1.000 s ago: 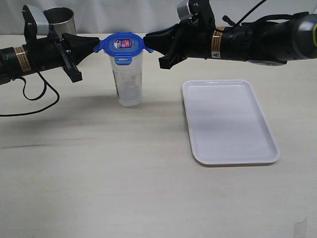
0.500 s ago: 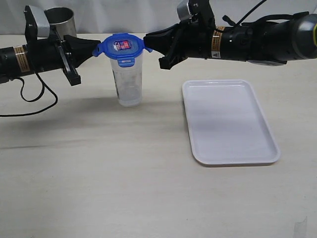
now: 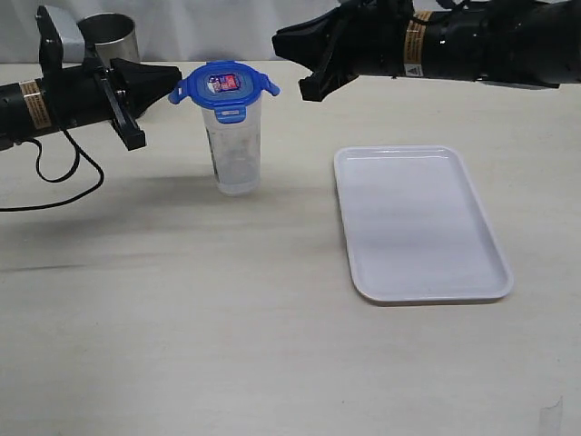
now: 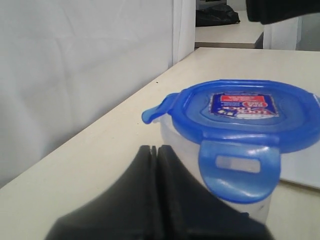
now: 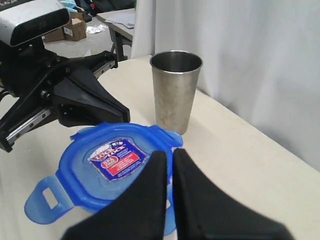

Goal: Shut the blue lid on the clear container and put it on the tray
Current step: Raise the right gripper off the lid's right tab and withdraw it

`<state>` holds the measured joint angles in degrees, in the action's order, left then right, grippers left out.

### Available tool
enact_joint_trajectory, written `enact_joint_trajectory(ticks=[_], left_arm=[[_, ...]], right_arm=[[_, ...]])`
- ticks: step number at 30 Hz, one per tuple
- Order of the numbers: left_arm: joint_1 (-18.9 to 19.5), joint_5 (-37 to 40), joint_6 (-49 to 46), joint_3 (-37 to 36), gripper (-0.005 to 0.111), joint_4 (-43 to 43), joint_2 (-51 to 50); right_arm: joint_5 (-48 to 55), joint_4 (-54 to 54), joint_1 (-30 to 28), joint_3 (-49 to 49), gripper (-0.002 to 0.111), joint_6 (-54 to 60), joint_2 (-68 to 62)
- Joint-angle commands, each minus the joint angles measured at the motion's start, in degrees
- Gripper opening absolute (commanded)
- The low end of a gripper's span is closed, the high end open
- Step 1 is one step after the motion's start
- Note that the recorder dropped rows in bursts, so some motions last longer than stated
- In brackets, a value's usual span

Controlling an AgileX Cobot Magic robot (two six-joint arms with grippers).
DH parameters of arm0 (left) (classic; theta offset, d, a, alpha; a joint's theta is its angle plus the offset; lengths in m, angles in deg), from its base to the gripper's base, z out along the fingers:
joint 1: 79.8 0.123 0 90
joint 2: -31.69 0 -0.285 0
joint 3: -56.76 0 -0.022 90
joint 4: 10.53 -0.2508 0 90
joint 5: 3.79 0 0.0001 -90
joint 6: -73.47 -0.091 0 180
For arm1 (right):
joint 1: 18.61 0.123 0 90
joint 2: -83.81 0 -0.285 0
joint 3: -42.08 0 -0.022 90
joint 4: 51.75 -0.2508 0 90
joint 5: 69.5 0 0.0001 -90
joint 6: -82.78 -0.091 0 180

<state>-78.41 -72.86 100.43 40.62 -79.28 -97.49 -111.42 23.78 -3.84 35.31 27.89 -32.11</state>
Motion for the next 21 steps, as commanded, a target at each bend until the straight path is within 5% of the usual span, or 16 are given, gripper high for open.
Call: enact_joint_trajectory(ticks=[1,9,21], left_arm=[[0.19,-0.25,0.47,0.26,0.0,0.96,0.52],[0.19,-0.9,0.47,0.26,0.0,1.07,0.52],[2.02,-0.9,1.98,0.26,0.0,-1.76,3.28]], right_arm=[[0.43,5.0,-0.08,-0.01,0.004,-3.85,0.98],[-9.44,24.36,0.05,0.1,0.004,-12.72,5.95],[-9.37,24.42,0.05,0.19,0.004,-13.22,2.05]])
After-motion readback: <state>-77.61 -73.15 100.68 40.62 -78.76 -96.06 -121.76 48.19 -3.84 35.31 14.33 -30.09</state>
